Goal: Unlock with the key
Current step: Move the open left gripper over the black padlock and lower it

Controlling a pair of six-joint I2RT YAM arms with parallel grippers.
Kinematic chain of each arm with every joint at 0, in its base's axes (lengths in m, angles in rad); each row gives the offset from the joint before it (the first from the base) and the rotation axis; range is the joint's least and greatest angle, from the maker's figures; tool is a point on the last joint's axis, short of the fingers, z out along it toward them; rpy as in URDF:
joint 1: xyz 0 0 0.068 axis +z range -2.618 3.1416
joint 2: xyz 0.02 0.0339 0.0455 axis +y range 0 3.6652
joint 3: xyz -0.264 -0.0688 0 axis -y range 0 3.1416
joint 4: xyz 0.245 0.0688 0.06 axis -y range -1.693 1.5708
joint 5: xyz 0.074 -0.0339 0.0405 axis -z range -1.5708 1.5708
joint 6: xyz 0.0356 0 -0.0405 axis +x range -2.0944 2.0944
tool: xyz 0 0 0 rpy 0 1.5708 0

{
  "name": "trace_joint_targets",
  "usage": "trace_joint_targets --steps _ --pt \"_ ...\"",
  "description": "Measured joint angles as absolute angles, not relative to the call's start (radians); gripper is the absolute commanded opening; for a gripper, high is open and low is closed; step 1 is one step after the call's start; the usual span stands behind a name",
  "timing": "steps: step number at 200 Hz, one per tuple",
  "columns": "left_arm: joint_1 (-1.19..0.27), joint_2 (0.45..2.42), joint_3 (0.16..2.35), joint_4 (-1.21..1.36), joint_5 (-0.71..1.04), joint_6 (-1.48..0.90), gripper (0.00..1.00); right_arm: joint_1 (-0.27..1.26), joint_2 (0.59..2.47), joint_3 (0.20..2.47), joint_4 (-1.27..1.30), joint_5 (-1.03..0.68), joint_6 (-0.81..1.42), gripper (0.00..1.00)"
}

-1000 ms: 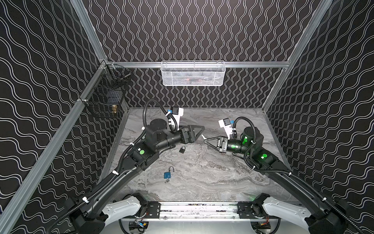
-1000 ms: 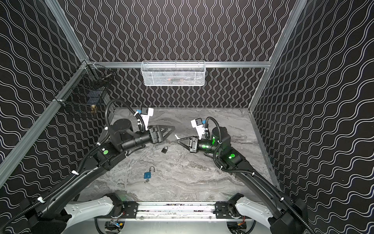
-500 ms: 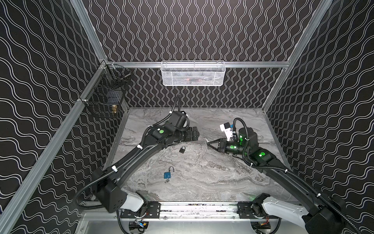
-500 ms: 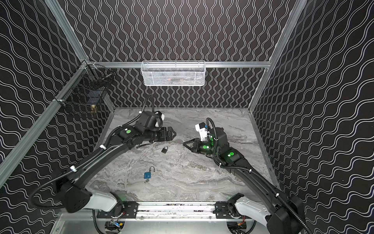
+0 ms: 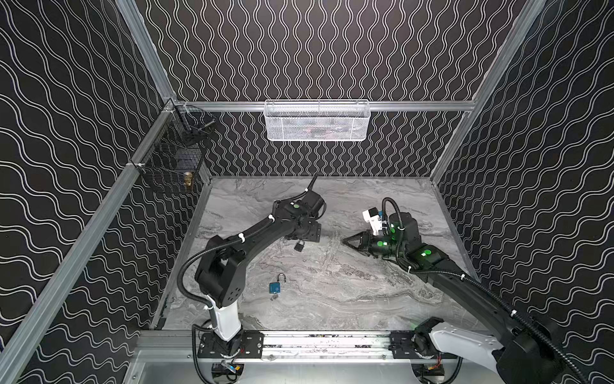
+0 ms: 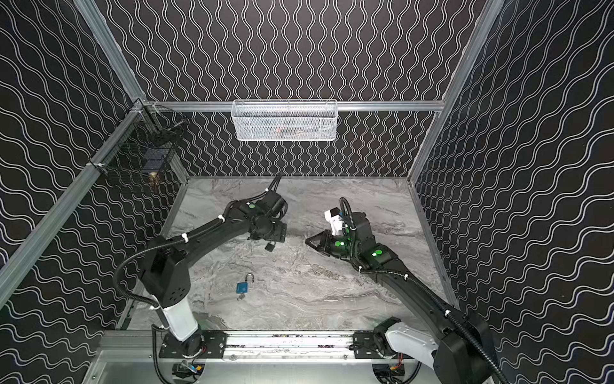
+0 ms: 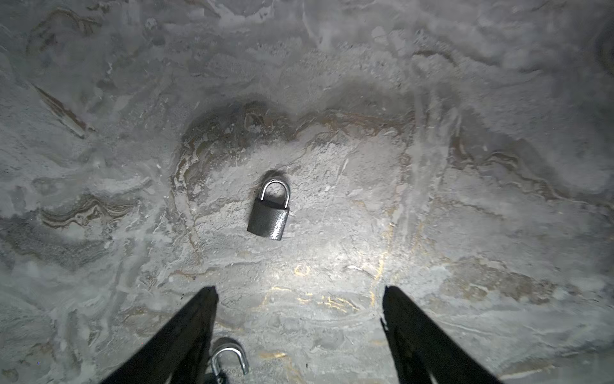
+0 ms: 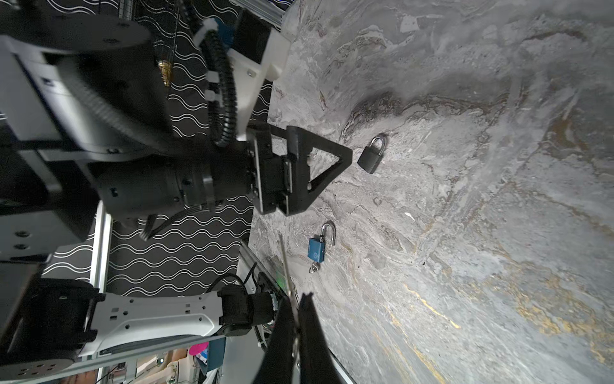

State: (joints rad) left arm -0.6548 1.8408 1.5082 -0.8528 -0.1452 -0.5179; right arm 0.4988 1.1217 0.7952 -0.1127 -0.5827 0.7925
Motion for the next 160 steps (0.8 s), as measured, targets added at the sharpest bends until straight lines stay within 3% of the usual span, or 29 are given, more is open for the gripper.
trace_joint_targets --steps 160 --pt "-0.621 2.038 1.499 -0.802 -0.125 -0.523 0.73 0.493 1.14 0.788 -0.113 -0.579 0.784 0.0"
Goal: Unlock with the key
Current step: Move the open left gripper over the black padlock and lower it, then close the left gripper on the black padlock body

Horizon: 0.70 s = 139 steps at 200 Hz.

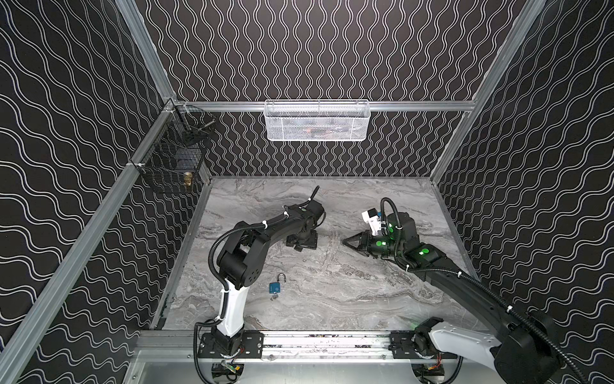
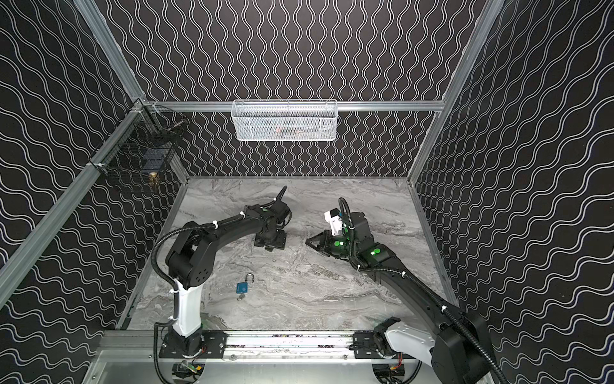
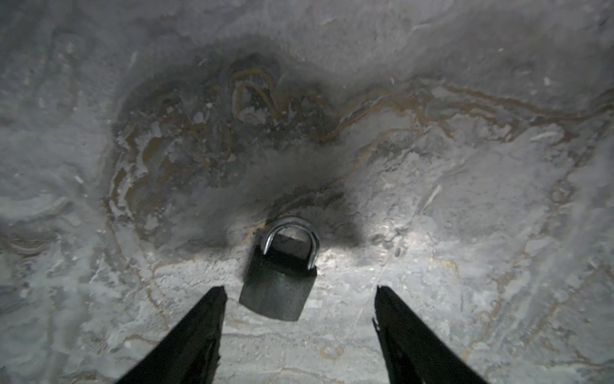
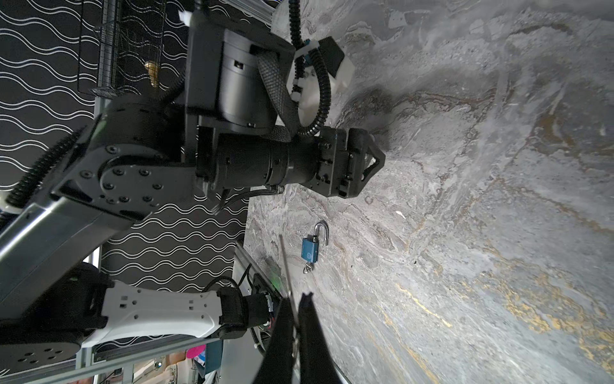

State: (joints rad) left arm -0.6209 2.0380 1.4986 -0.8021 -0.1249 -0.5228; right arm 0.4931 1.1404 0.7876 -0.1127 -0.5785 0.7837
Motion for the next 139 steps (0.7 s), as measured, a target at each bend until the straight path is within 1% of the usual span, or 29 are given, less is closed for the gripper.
trace_joint_targets --steps 25,39,53,139 --pt "-0.621 2.047 1.496 -0.794 -0.114 -0.55 0.72 0.489 1.139 0.784 -0.113 -0.579 0.777 0.0" --pt "-0.622 2.054 1.491 -0.786 -0.112 -0.555 0.69 0.488 1.136 0.783 -0.113 -0.579 0.776 0.0" --pt "-0.624 2.054 1.479 -0.78 -0.091 -0.574 0.68 0.488 1.131 0.778 -0.113 -0.581 0.776 0.0" --pt "-0.643 2.051 1.45 -0.753 -0.112 -0.678 0.64 0.482 1.121 0.753 -0.111 -0.588 0.777 0.0"
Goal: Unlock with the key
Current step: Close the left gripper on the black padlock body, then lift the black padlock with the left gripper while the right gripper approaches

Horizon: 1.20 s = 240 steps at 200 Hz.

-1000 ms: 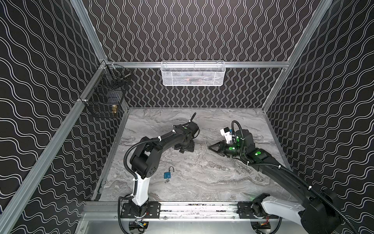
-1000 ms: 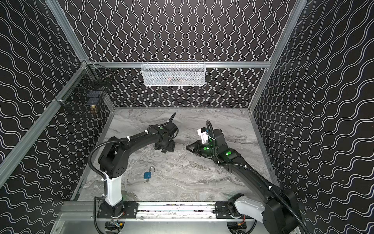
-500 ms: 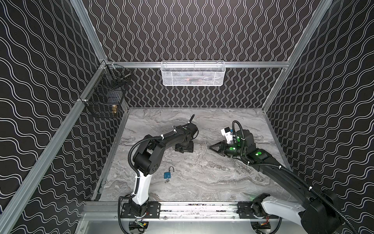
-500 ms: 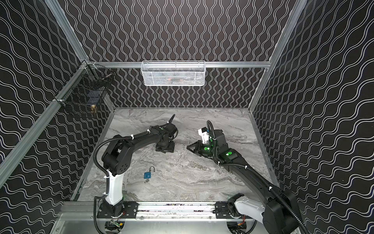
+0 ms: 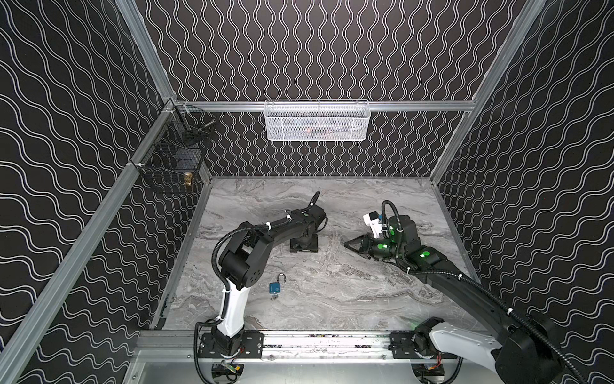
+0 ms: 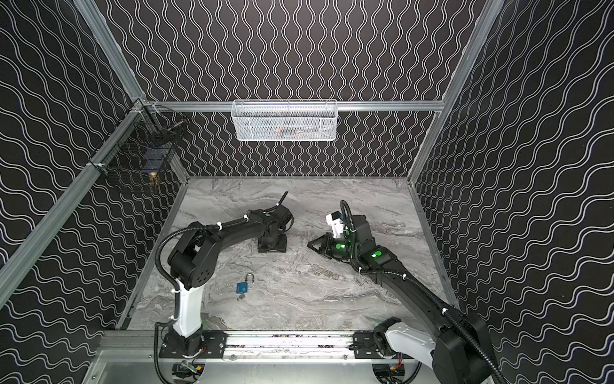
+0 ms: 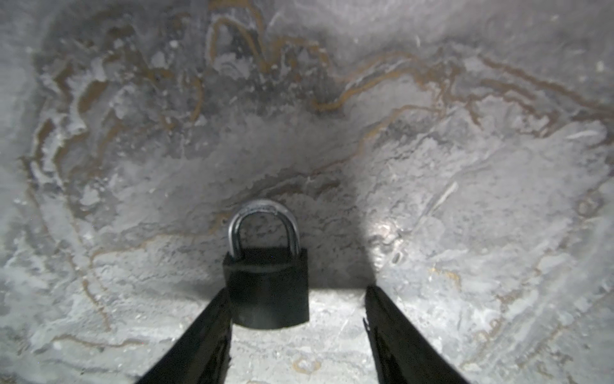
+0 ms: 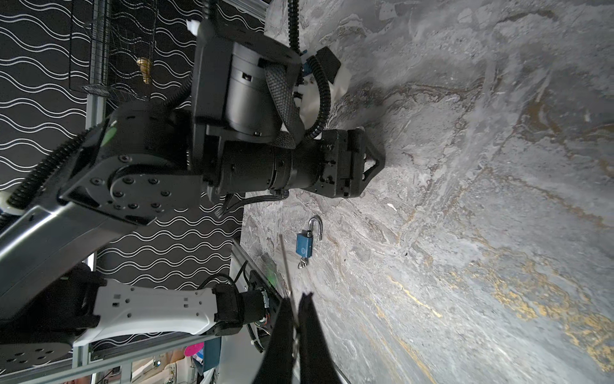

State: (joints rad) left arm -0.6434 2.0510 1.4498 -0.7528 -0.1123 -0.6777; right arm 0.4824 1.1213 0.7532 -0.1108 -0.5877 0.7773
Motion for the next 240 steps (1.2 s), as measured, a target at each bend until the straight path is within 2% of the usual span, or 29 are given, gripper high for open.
trace_joint_targets --steps 114,193,240 --pt "-0.644 2.06 1.449 -0.718 -0.159 -0.727 0.53 0.464 1.117 0.74 -0.105 -0.601 0.777 0.0" --pt "-0.644 2.06 1.441 -0.709 -0.162 -0.702 0.52 0.463 1.124 0.739 -0.097 -0.612 0.789 0.0" --pt "-0.645 2.062 1.433 -0.7 -0.164 -0.699 0.47 0.463 1.134 0.739 -0.087 -0.613 0.795 0.0"
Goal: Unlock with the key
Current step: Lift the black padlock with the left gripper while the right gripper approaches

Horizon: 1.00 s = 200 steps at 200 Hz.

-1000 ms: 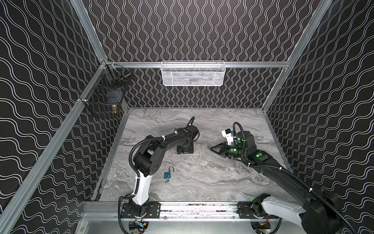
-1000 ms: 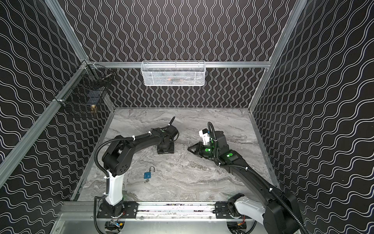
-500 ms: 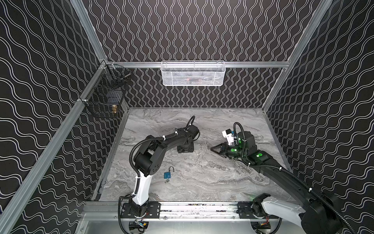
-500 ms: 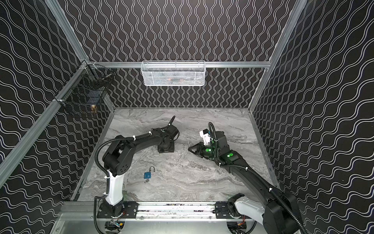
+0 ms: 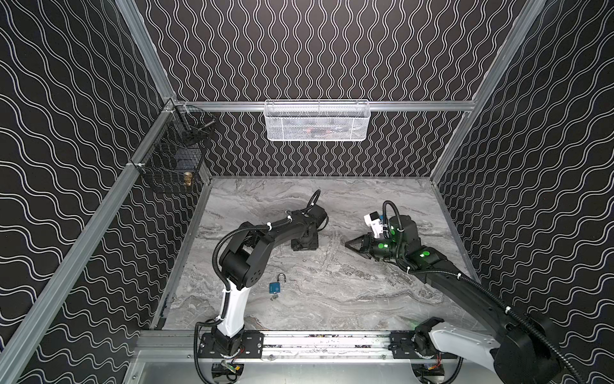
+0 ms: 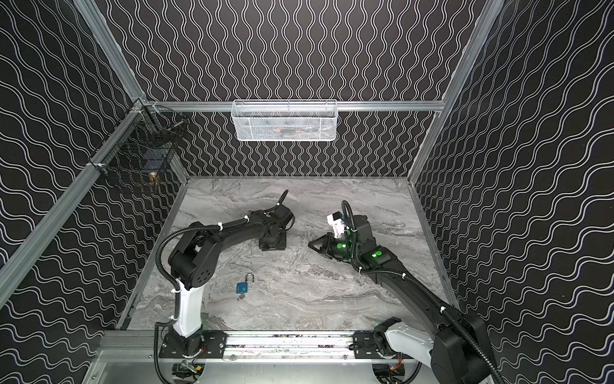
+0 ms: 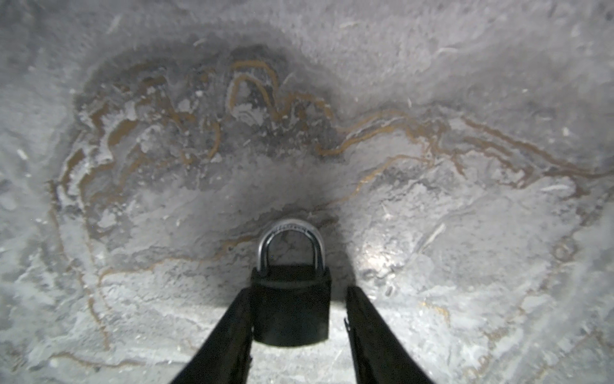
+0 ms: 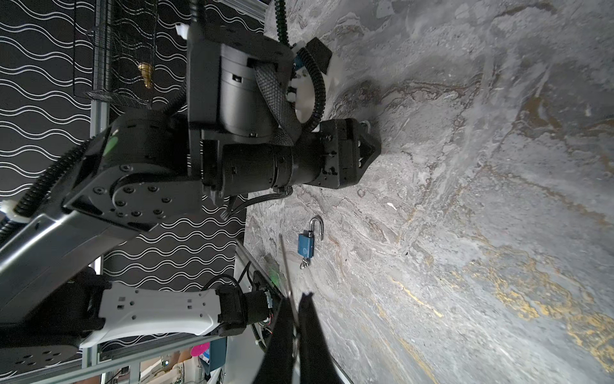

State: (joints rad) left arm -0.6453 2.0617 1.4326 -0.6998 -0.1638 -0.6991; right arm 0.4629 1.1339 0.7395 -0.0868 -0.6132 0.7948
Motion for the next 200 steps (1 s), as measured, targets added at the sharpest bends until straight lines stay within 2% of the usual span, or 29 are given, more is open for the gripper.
trace_joint_targets --steps 30,47,80,136,200 --pt "-0.645 2.058 1.42 -0.686 -0.17 -0.699 0.43 0.463 1.141 0.739 -0.083 -0.619 0.796 0.0" --pt "-0.645 2.058 1.419 -0.682 -0.172 -0.699 0.37 0.463 1.143 0.739 -0.083 -0.619 0.796 0.0" --pt "-0.645 2.05 1.416 -0.677 -0.175 -0.699 0.36 0.463 1.143 0.739 -0.083 -0.619 0.796 0.0" --pt "-0.645 2.033 1.411 -0.672 -0.178 -0.699 0.27 0.463 1.143 0.739 -0.083 -0.62 0.796 0.0" --pt "-0.643 1.951 1.366 -0.725 -0.171 -0.711 0.27 0.463 1.141 0.747 -0.099 -0.625 0.776 0.0"
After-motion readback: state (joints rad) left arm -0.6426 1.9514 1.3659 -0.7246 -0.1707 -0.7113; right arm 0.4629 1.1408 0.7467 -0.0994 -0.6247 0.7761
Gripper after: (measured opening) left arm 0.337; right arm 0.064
